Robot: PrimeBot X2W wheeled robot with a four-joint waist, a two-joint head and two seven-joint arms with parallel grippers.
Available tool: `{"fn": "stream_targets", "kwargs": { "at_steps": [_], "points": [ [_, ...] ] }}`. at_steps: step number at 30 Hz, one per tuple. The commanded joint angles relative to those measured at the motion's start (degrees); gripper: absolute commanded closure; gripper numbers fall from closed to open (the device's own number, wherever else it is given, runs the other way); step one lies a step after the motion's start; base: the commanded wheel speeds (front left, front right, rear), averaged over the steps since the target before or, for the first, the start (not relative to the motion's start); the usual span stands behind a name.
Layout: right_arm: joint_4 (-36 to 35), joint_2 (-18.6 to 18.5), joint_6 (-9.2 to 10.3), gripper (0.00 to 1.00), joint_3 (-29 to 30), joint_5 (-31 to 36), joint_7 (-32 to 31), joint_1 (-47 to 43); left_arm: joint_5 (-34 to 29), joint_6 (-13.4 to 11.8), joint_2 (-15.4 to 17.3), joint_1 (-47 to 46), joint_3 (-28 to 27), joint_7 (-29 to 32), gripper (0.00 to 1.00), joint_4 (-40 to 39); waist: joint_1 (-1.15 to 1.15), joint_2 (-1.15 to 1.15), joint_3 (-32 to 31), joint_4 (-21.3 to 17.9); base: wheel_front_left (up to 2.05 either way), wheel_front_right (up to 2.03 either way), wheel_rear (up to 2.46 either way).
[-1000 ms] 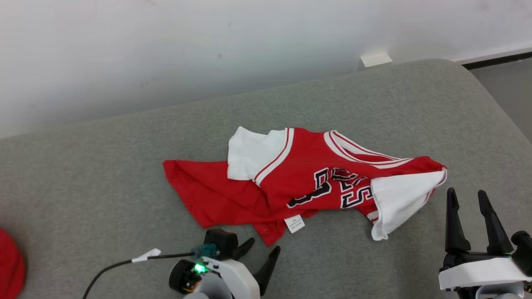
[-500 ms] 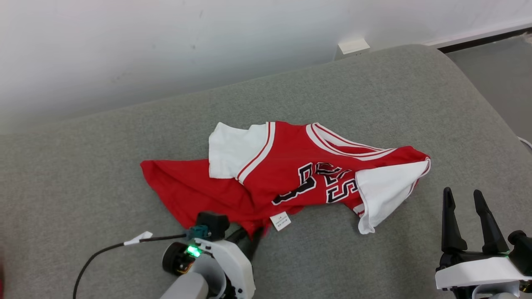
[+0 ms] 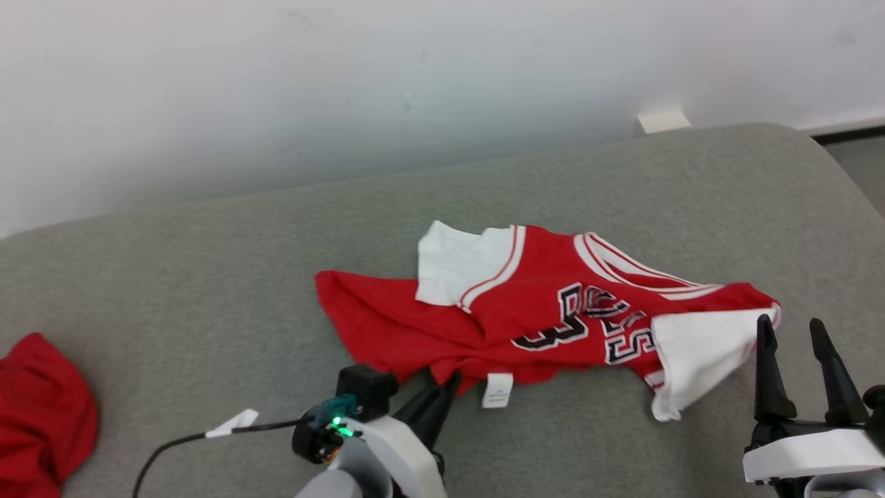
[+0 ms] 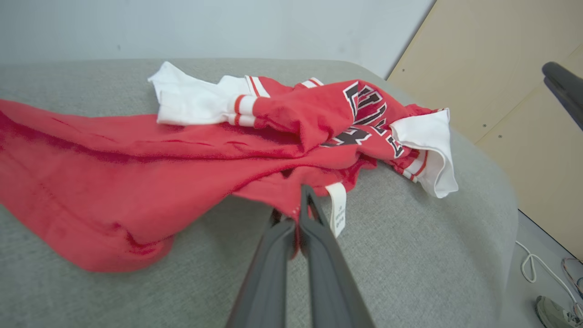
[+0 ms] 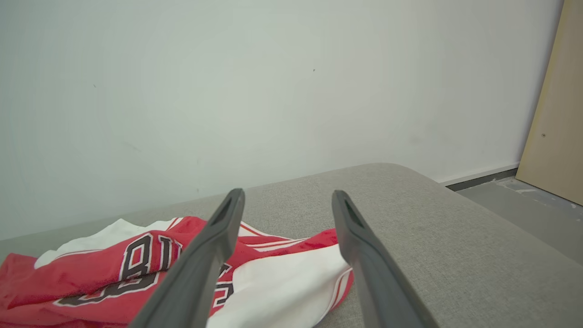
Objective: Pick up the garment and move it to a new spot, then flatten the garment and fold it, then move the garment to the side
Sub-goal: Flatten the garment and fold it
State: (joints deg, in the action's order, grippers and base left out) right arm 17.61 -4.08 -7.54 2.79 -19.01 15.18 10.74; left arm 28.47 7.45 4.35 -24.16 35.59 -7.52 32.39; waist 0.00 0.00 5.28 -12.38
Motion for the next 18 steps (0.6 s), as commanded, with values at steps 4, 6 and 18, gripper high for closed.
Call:
{"fn": "stream_targets", "kwargs": {
  "at_steps": [4, 6, 18],
  "points": [
    [0.3, -1.1, 0.12, 0.00, 1.5, 0.8, -0.1, -0.8, 0.5, -0.7, 2.8, 3.8, -0.3, 0.3, 1.00, -4.1, 0.00, 0.00, -3.4, 5.4, 0.00, 0.00, 0.00],
    [0.3, -1.3, 0.12, 0.00, 2.0, 0.7, -0.1, -1.3, 0.7, -1.4, 4.3, 5.4, -0.4, 1.4, 1.00, -6.3, 0.00, 0.00, -4.2, 7.2, 0.00, 0.00, 0.00],
    [0.9, -1.7, 0.12, 0.00, 2.6, -0.1, -0.1, -3.1, 3.4, -7.7, 11.5, 16.8, -3.4, 6.3, 1.00, -18.6, 0.00, 0.00, -6.4, 14.4, 0.00, 0.00, 0.00]
  ]
}}
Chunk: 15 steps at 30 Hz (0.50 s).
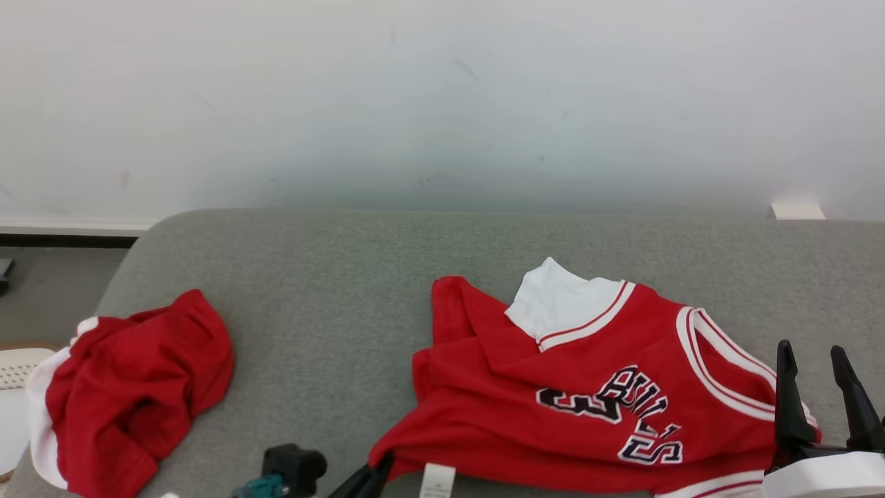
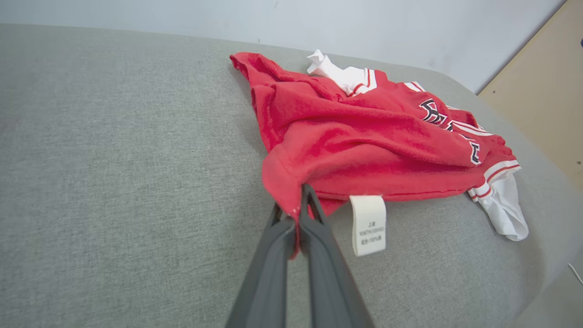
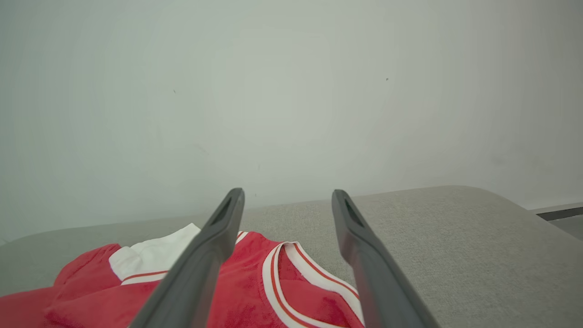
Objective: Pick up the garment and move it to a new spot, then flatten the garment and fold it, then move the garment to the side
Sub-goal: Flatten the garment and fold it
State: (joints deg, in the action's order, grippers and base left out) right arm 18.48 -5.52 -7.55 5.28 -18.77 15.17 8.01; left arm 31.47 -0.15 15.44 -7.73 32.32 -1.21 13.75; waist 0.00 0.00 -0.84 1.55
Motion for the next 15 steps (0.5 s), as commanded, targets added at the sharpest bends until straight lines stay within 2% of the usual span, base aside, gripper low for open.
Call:
{"fn": "stream_targets", "kwargs": {
  "at_steps": [1, 4, 7, 8, 10, 11, 15],
  "points": [
    [0.0, -0.2, 0.13, 0.00, 0.1, -0.3, -0.1, -0.5, 0.4, -0.5, 0.9, 1.1, -0.4, 0.0, 1.00, -0.3, 0.00, 0.00, -0.4, 0.7, 0.00, 0.00, 0.00],
    [0.1, -0.1, 0.13, 0.00, 0.1, -0.5, -0.1, -0.7, -0.1, -1.8, 2.3, 2.5, -1.4, -0.6, 1.00, -0.1, 0.00, 0.00, -0.4, 0.9, 0.00, 0.00, 0.00],
    [0.2, -0.1, 0.13, 0.00, -0.3, -0.4, -0.1, -0.5, 0.9, -2.1, 2.4, 3.5, -2.0, -1.5, 1.00, 1.7, 0.00, 0.00, -0.3, 0.6, 0.00, 0.00, 0.00],
    [0.3, -0.2, 0.13, 0.00, -0.4, -0.4, -0.1, -0.3, 1.3, -1.8, 2.3, 3.6, -2.1, -1.8, 0.89, 2.3, 0.00, 0.00, -0.2, 0.4, 0.00, 0.00, 0.00],
    [0.8, -0.1, 0.12, 0.00, -1.0, -0.3, -0.1, -0.1, 1.3, -1.5, 2.2, 3.6, -1.9, -1.9, 0.10, 4.2, 0.00, 0.00, 0.0, -0.1, 0.00, 0.00, 0.00],
    [1.0, -0.1, 0.13, 0.00, -1.2, -0.4, -0.1, 0.0, 1.0, -1.4, 2.0, 3.4, -1.7, -2.1, 0.00, 4.9, 0.00, 0.00, 0.0, -0.3, 0.00, 0.00, 0.00],
    [1.6, 0.2, 0.13, 0.00, -2.0, -0.8, -0.1, 0.3, 1.9, -1.3, 1.0, 2.7, -2.2, -3.8, 0.00, 7.0, 0.00, 0.00, 0.2, -1.1, 0.00, 0.00, 0.00]
  ]
}}
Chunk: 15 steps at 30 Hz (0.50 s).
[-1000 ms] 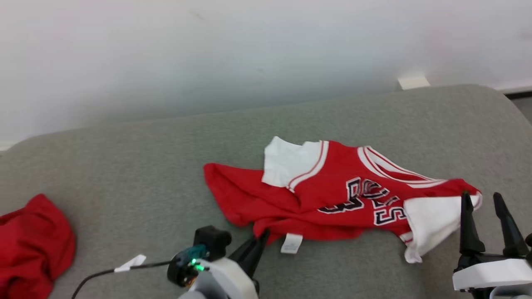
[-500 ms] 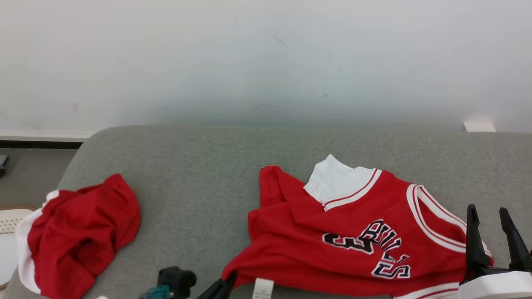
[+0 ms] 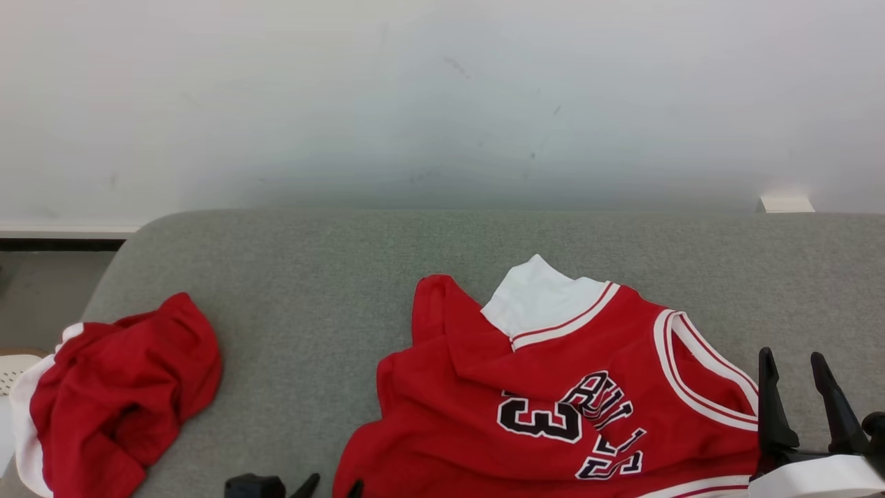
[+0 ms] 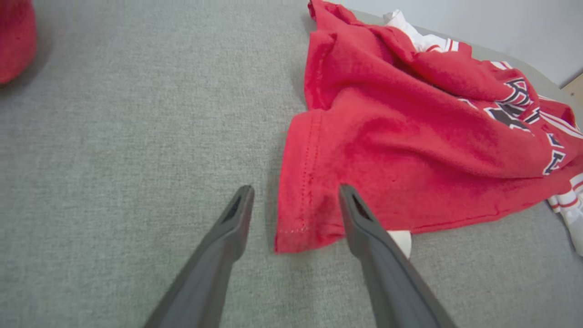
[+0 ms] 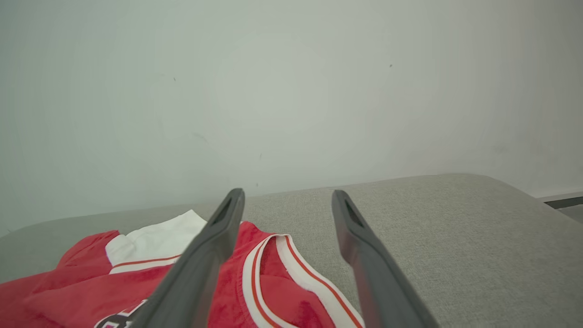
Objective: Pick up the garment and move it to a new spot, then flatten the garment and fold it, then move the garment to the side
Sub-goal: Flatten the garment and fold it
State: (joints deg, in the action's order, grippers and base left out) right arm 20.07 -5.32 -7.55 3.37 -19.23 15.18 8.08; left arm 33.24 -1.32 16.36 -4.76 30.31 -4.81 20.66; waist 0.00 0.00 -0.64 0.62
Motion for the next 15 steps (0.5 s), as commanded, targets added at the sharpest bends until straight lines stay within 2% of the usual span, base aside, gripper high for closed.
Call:
{"fn": "stream_targets", "kwargs": {
  "at_steps": [1, 9, 15],
  "points": [
    [0.1, 0.0, 0.13, 0.00, -0.2, -0.4, -0.1, 0.2, 0.1, -0.4, 0.0, -0.5, -0.5, -0.9, 0.00, 0.3, 0.00, 0.00, 0.0, -0.3, 0.00, 0.00, 0.00],
    [0.7, 0.4, 0.13, 0.00, -1.6, -0.9, -0.1, 0.4, -1.3, -3.3, -0.4, -2.0, -4.4, -8.7, 0.00, -2.1, 0.00, 0.00, -0.3, -1.8, 0.00, 0.00, 0.00],
    [1.4, 0.6, 0.13, 0.00, -3.8, -1.4, -0.1, 0.0, -3.0, -5.0, -2.4, 0.0, -9.1, -10.3, 0.00, -6.0, 0.00, 0.00, -0.5, -2.7, 0.00, 0.00, 0.00]
  ]
}}
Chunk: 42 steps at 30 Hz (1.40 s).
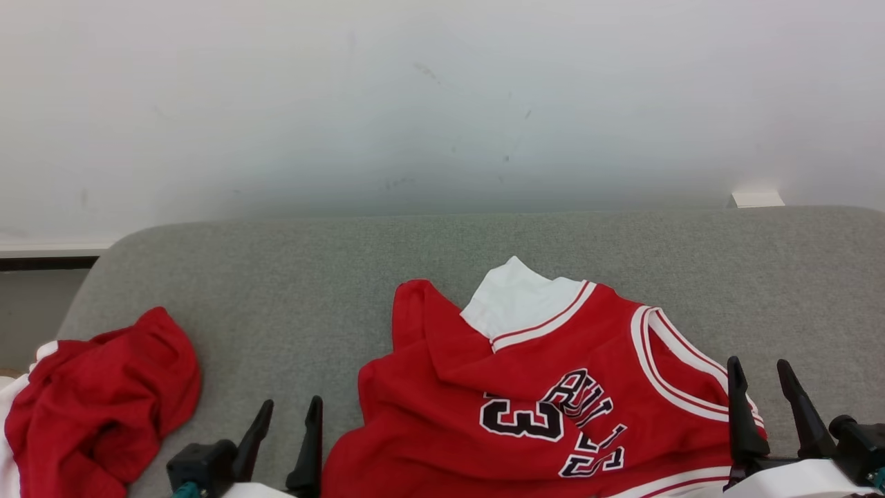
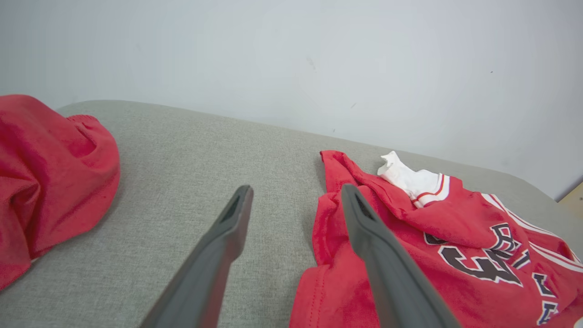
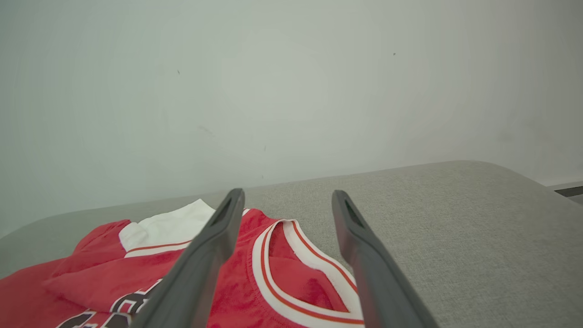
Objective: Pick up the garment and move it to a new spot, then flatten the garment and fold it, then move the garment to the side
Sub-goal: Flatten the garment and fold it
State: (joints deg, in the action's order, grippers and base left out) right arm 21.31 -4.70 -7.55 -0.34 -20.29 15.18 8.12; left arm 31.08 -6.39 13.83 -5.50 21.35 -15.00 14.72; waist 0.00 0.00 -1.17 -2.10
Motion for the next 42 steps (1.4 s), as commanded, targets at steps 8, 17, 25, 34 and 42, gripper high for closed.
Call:
{"fn": "stream_targets", "kwargs": {
  "at_steps": [8, 17, 25, 34, 42],
  "points": [
    [2.1, -2.1, 0.13, 0.00, -4.1, -1.1, -0.3, 2.7, -5.1, 2.0, -1.7, 1.6, -3.0, -0.1, 0.00, -3.0, 0.00, 0.00, -0.3, 1.8, 0.00, 0.00, 0.00],
    [11.0, -7.5, 0.13, 0.00, -12.4, -4.5, -6.5, 14.7, -9.7, 5.0, -4.2, -0.2, -4.6, -0.1, 0.00, -4.8, 0.00, 0.00, 3.2, 8.8, 0.00, 0.00, 0.00],
    [22.2, -13.8, 0.13, 0.00, -20.5, -10.0, -14.2, 30.9, -11.8, 8.5, -7.3, -3.5, -6.1, -0.1, 0.00, -4.8, 0.00, 0.00, 11.3, 16.5, 0.00, 0.00, 0.00],
    [34.4, -18.1, 0.13, 0.00, -26.6, -16.5, -27.6, 39.8, -13.2, 10.7, -9.9, -5.4, -8.7, -0.1, 0.00, -3.9, 0.00, 0.00, 15.7, 22.4, 0.00, 0.00, 0.00],
    [41.7, -17.0, 0.12, 0.35, -30.4, -19.8, -38.9, 39.8, -14.5, 11.9, -10.6, -4.8, -10.5, -0.1, 0.00, -3.3, 0.00, 0.00, 15.3, 22.7, 0.00, 0.00, 0.00]
  ]
}}
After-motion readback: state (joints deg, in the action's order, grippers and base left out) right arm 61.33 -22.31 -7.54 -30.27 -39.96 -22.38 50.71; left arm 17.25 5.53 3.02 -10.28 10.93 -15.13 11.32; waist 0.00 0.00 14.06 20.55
